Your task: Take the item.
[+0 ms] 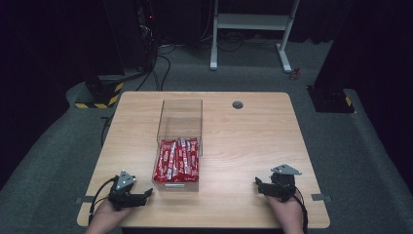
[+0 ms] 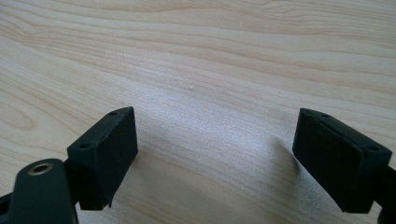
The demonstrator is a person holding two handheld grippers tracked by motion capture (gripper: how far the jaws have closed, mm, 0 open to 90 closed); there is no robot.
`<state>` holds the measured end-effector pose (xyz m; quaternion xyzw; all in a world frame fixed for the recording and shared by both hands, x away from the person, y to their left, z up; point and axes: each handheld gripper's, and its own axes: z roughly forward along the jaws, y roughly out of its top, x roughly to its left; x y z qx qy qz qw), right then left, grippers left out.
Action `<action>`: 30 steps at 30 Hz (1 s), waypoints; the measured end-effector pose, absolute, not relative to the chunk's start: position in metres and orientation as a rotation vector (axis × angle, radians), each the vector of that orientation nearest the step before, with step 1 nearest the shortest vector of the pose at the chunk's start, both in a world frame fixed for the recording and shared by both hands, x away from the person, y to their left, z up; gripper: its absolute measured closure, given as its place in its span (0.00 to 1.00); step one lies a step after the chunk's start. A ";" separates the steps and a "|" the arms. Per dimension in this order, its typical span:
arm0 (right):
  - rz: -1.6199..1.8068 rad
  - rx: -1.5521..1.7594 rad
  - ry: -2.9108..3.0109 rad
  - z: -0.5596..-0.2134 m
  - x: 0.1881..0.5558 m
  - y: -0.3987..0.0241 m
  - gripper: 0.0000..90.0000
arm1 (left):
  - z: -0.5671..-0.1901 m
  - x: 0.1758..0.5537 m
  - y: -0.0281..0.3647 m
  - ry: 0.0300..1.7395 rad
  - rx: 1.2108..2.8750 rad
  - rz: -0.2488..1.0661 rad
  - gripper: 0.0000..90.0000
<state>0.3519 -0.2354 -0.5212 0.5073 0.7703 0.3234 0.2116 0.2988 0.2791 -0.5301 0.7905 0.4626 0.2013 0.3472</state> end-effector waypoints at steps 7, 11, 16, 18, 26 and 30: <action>0.915 1.406 2.136 -0.518 0.350 -0.236 0.18 | -0.530 0.299 0.279 1.200 2.050 0.522 0.15; 0.937 1.389 2.126 -0.514 0.349 -0.236 0.18 | -0.530 0.299 0.279 1.200 2.050 0.522 0.15; 0.965 1.362 2.123 -0.510 0.346 -0.234 0.18 | -0.530 0.299 0.279 1.199 2.050 0.522 0.15; 0.973 1.355 2.122 -0.509 0.346 -0.232 0.18 | -0.530 0.299 0.279 1.200 2.051 0.523 0.15; 1.012 1.303 2.131 -0.507 0.343 -0.225 0.18 | -0.530 0.299 0.279 1.200 2.050 0.522 0.15; 1.021 1.293 2.133 -0.506 0.341 -0.221 0.18 | -0.530 0.299 0.279 1.200 2.050 0.522 0.15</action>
